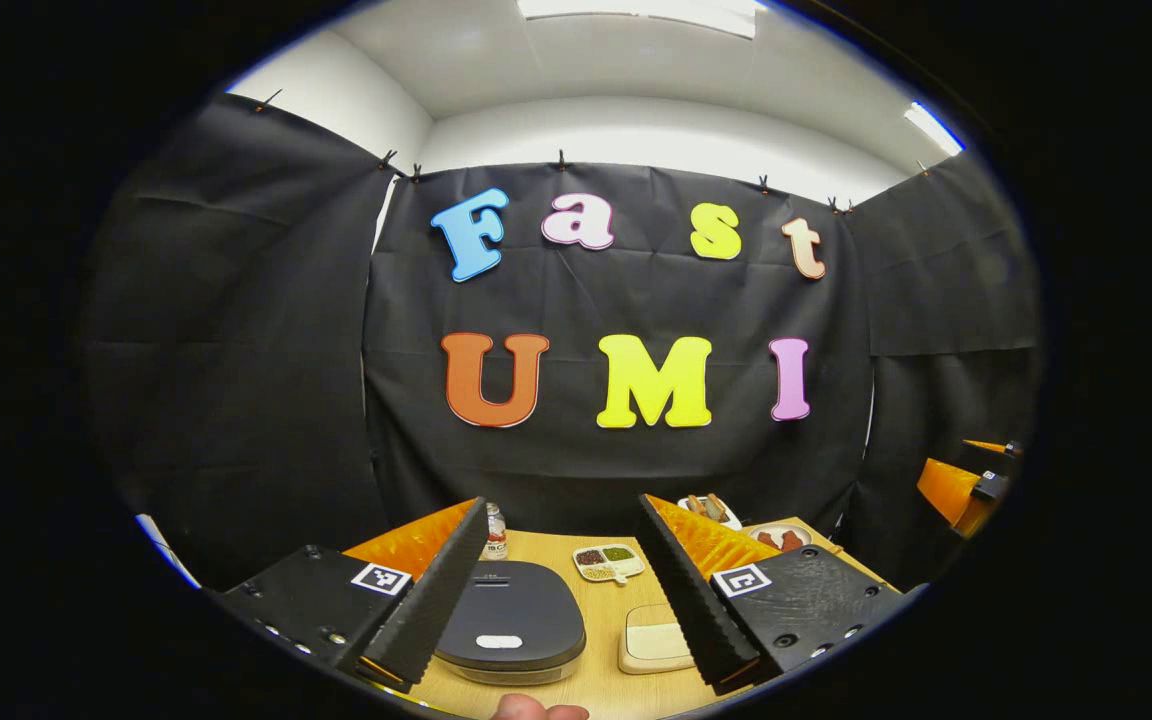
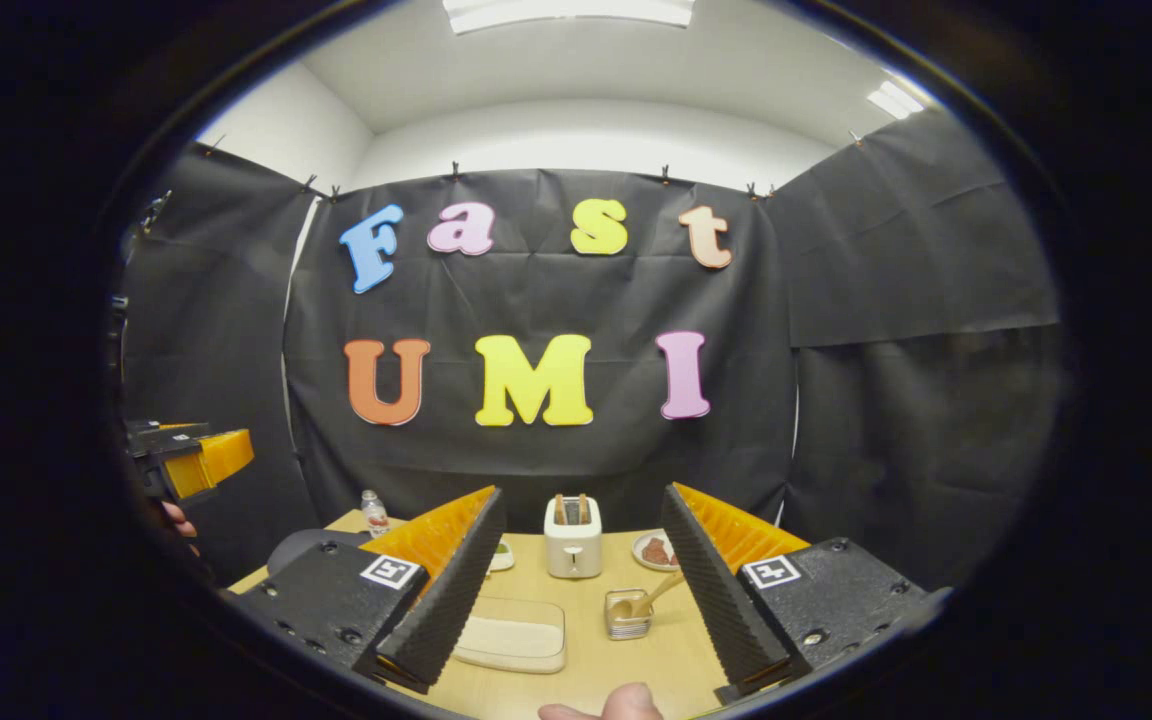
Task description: Close the left gripper, press the button to open the rice cooker; take a wooden spoon from the chopstick holder with the right hand, scoop a spoonful of rice and pour it into the rice cooker, then put the wooden spoon back into the chopstick holder.
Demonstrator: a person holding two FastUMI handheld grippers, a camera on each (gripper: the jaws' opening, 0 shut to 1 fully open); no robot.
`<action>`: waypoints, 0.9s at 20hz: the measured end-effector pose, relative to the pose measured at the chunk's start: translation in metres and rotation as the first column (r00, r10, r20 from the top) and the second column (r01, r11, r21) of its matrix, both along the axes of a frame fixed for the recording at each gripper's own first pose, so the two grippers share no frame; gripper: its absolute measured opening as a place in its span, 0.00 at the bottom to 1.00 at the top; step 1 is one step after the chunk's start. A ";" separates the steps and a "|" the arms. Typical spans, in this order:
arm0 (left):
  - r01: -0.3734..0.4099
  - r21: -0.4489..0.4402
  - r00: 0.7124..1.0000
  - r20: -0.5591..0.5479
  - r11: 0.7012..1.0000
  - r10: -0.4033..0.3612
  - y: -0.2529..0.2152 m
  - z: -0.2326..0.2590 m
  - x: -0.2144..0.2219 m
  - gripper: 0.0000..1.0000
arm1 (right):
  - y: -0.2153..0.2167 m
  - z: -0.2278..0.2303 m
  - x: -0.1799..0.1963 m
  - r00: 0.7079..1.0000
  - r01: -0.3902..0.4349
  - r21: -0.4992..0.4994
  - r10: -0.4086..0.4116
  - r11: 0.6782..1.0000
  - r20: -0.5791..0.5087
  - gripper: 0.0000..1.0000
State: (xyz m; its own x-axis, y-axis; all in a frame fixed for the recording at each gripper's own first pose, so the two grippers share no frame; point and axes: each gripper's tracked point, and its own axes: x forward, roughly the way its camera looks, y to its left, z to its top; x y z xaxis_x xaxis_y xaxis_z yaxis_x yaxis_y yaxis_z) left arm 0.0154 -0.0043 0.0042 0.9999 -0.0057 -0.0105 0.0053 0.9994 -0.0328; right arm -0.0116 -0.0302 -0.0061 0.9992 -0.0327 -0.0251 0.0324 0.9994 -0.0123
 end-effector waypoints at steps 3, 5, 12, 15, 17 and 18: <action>-0.004 0.007 1.000 -0.008 1.000 0.004 0.003 -0.003 0.000 0.94 | 0.001 -0.001 0.002 1.000 0.000 0.000 0.000 1.000 0.001 1.00; -0.006 0.010 1.000 -0.015 1.000 0.006 0.005 -0.005 0.000 0.94 | 0.002 -0.002 0.004 1.000 -0.002 0.002 0.002 1.000 -0.002 1.00; -0.027 0.011 0.996 -0.083 1.000 0.028 0.018 -0.025 -0.003 0.94 | 0.007 -0.015 0.018 0.999 -0.038 0.008 0.039 0.999 -0.024 1.00; -0.059 0.007 0.989 -0.136 0.998 0.060 0.030 -0.041 -0.009 0.94 | 0.007 -0.017 0.026 0.998 -0.055 0.009 0.055 0.998 -0.026 1.00; -0.071 0.005 0.981 -0.183 0.997 0.070 0.034 -0.056 -0.010 0.94 | 0.007 -0.025 0.032 0.997 -0.069 -0.001 0.069 0.998 -0.034 0.99; -0.075 0.001 0.974 -0.213 0.997 0.073 0.035 -0.067 -0.010 0.94 | 0.007 -0.029 0.035 0.996 -0.076 -0.004 0.076 0.997 -0.042 1.00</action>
State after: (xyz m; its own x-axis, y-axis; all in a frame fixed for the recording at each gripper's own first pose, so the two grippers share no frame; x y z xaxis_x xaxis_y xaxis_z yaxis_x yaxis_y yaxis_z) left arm 0.0052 0.0307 -0.0624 0.9725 0.0675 -0.2230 -0.0766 0.9965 -0.0324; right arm 0.0238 -0.0227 -0.0348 0.9968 0.0434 -0.0669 -0.0446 0.9988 -0.0176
